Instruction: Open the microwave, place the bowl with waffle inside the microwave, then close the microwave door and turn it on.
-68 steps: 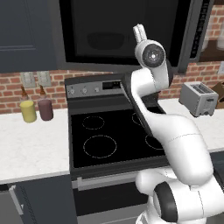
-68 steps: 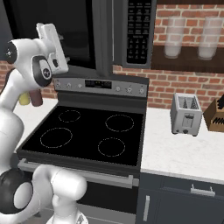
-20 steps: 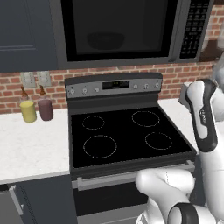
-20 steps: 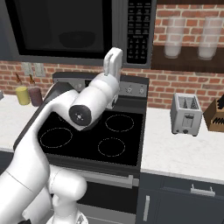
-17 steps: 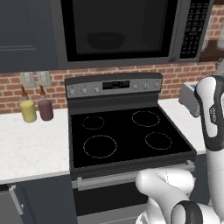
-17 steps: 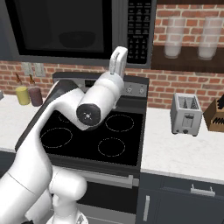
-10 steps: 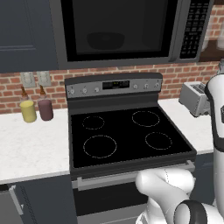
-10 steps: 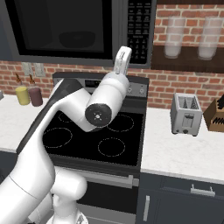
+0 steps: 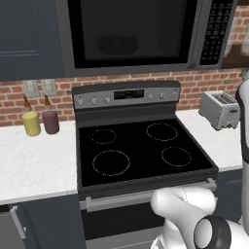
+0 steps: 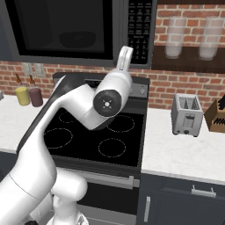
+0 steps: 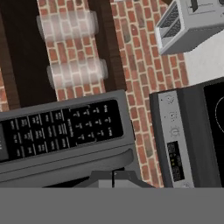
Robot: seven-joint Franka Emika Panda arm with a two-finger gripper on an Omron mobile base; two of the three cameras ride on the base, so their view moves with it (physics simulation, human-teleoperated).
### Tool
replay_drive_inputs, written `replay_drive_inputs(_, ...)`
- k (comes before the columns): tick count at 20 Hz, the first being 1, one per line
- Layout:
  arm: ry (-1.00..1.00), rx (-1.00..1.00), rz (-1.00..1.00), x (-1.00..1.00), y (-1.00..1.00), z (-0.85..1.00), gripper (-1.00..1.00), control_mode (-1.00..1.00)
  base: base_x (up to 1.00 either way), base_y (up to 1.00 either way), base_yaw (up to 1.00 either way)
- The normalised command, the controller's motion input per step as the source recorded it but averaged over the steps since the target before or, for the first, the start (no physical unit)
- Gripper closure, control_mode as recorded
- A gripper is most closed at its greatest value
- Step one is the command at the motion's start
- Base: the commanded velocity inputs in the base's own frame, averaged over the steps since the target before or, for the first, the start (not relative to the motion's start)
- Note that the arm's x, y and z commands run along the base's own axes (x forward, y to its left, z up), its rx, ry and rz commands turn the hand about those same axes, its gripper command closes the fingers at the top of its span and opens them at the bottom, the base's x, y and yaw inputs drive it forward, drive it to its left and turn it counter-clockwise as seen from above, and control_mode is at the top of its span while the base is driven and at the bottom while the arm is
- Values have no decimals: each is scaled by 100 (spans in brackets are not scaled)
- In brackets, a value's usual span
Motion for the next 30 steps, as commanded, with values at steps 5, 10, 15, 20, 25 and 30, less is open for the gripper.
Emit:
replay_drive_inputs(5,-1,0,0,17,0,0,100,-100,0,0,0)
replay_drive_inputs(10,0,4,0,31,0,0,100,-100,0,0,0)
replay_drive_inputs(15,0,3,0,26,0,-1,100,-100,0,0,0)
replay_drive_inputs(20,0,2,0,27,0,-3,100,-100,0,0,0)
replay_drive_inputs(25,0,0,2,24,0,-6,100,-100,0,0,0)
replay_drive_inputs(30,0,1,5,17,0,-5,100,-100,0,0,0)
